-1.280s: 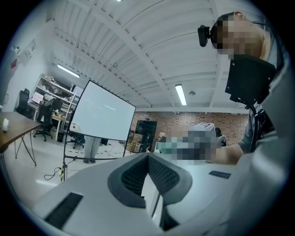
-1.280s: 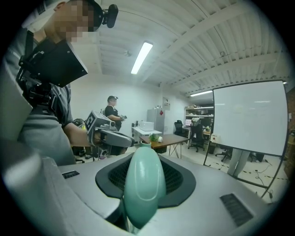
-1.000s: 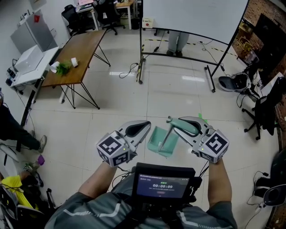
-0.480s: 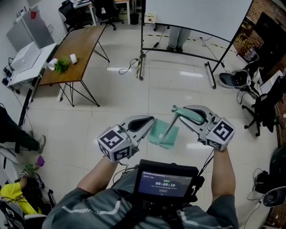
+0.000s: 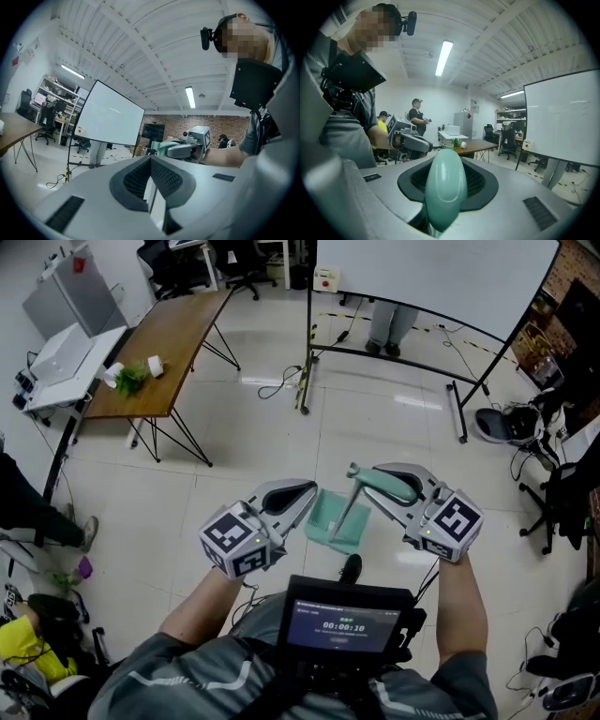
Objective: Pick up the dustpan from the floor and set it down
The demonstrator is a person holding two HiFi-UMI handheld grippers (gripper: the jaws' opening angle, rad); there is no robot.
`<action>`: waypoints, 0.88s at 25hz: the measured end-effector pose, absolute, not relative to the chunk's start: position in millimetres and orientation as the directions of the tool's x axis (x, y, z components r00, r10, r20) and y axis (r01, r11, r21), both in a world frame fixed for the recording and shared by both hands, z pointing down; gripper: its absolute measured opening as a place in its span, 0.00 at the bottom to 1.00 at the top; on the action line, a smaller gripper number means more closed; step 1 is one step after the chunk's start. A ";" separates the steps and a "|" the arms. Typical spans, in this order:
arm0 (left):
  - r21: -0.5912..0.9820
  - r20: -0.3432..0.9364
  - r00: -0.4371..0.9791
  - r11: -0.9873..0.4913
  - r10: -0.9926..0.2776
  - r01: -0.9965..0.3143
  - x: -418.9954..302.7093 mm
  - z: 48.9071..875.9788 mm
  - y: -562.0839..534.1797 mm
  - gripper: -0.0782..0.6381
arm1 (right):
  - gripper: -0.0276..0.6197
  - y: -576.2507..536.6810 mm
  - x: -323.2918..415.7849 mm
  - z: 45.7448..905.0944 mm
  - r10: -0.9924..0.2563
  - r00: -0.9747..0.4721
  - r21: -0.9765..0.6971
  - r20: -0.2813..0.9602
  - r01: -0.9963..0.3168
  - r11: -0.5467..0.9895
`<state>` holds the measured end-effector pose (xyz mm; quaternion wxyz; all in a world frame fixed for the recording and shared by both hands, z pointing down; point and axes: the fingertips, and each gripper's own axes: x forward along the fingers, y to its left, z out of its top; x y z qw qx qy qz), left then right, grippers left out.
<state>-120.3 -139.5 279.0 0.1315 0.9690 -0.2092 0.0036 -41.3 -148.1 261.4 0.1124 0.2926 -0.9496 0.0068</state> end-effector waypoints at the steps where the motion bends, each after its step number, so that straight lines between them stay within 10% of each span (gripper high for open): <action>1: 0.248 0.062 0.906 -0.872 -0.420 -0.421 -108.3 280.4 -152.2 0.15 | 0.27 -160.0 -31.8 263.0 -0.540 -0.811 0.057 0.225 -0.542 0.838; 22: 0.253 0.084 0.832 -0.796 -0.548 -0.550 -2.6 293.2 -351.0 0.15 | 0.26 -362.8 80.1 295.3 -0.438 -0.856 0.108 0.274 -0.425 0.899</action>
